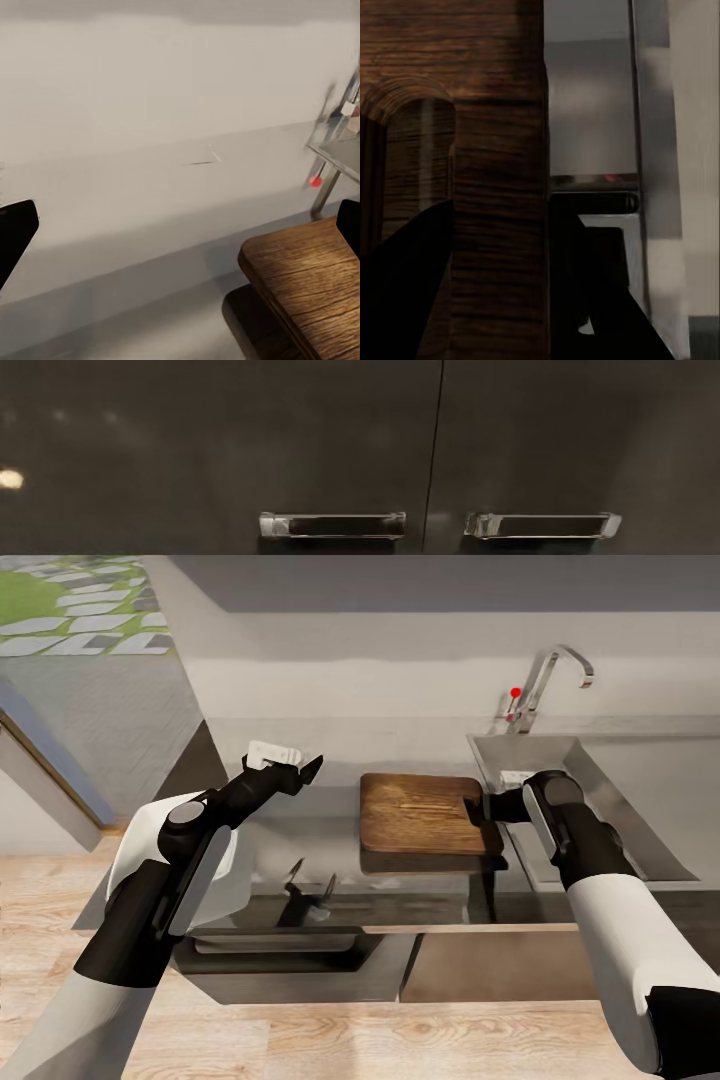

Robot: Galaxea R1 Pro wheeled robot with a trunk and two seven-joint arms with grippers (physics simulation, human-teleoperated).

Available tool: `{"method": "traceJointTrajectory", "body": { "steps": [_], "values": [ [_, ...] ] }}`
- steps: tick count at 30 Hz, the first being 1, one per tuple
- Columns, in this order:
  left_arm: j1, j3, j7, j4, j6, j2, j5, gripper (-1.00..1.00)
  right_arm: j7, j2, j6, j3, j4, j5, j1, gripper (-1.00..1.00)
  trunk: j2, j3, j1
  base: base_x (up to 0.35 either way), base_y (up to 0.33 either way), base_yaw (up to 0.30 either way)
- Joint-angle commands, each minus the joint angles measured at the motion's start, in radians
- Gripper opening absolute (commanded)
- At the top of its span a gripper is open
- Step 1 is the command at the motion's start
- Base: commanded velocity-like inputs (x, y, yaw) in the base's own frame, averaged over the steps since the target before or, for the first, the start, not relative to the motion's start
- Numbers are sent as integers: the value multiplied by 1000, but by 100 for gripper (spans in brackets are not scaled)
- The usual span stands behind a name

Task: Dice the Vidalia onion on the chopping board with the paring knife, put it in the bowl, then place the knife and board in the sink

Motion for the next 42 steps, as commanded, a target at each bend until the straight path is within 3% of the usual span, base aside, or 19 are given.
{"method": "traceJointTrajectory", "body": {
  "steps": [1, 42],
  "values": [
    [-1, -1, 0, -1, 6, 1, 6, 100, 4, 0, 5, -1, -1, -2, -1, -100, -2, -2, 1, 0, 159, 0],
    [-1, -1, 0, -2, 6, 1, 6, 100, 4, 1, 2, 0, 19, -1, -1, -100, -2, -2, 1, 0, 14, 0]
  ]
}}
